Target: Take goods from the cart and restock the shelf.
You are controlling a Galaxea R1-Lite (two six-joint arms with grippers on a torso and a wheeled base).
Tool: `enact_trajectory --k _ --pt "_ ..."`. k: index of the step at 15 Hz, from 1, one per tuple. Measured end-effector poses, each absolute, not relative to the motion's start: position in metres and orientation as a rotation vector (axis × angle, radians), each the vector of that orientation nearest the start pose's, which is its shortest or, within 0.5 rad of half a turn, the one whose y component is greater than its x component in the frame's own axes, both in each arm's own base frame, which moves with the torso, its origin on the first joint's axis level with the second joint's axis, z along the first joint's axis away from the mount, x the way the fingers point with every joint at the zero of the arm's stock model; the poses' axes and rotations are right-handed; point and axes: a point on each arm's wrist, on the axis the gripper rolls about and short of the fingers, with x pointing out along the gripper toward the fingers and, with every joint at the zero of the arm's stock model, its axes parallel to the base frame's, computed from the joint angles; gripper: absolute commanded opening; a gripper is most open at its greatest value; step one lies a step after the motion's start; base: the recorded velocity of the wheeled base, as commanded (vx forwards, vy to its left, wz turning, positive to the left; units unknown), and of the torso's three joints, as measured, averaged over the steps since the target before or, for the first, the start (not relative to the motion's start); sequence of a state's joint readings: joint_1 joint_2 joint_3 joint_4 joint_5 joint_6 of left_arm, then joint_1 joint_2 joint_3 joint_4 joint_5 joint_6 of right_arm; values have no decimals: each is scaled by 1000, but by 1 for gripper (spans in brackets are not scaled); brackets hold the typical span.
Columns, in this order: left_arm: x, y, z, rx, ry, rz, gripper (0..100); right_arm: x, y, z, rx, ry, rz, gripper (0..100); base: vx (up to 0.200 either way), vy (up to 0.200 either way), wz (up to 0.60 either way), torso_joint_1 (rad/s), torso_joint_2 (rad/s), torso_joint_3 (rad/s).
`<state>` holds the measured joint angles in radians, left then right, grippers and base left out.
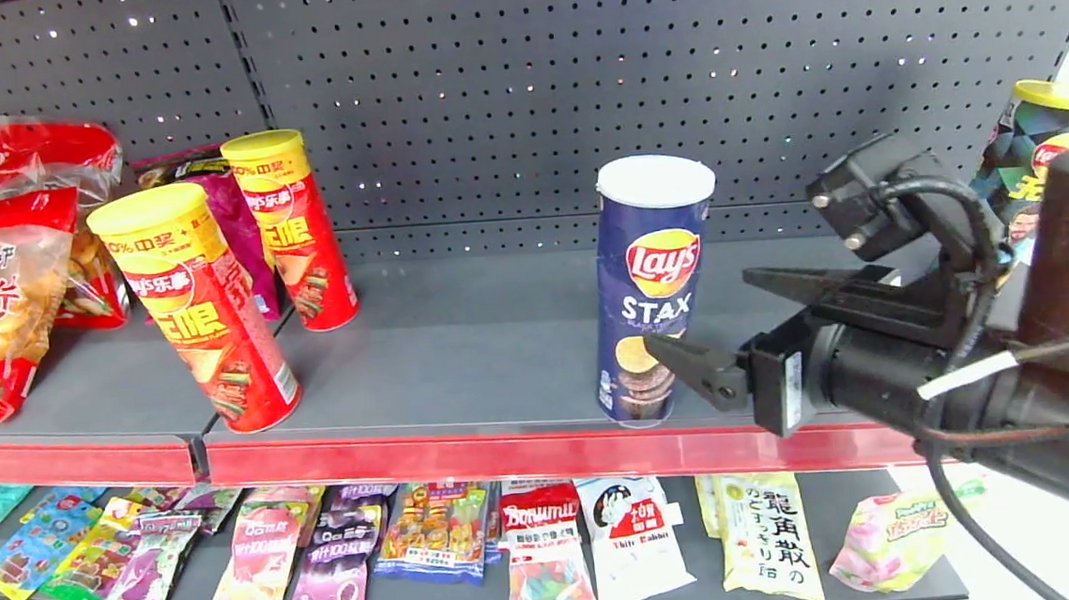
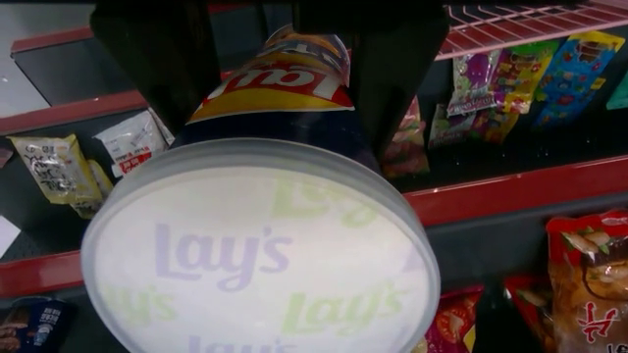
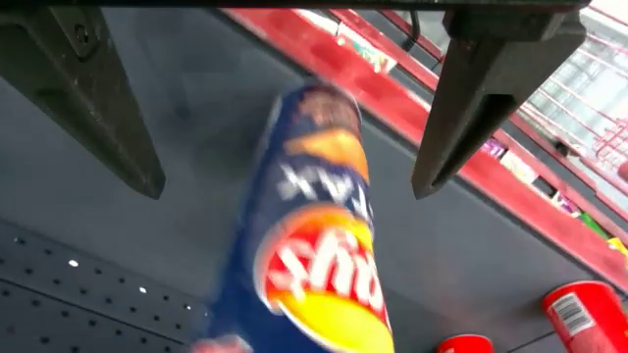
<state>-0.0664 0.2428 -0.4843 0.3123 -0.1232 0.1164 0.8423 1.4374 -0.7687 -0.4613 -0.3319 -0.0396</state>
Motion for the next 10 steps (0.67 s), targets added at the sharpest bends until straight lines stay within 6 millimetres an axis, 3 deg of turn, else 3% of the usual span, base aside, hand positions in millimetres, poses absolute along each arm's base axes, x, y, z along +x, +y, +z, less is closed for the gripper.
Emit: enact_trajectory --k 4,7,10 --pt "-36 -1 182 119 60 -208 0 128 129 219 -152 147 524 100 0 0 0 0 0 0" --pt "-37 -1 187 130 44 -234 0 88 74 204 -172 168 495 100 0 0 0 0 0 0" --pt "-36 -2 192 154 37 -250 0 32 14 179 -219 303 347 100 0 0 0 0 0 0"
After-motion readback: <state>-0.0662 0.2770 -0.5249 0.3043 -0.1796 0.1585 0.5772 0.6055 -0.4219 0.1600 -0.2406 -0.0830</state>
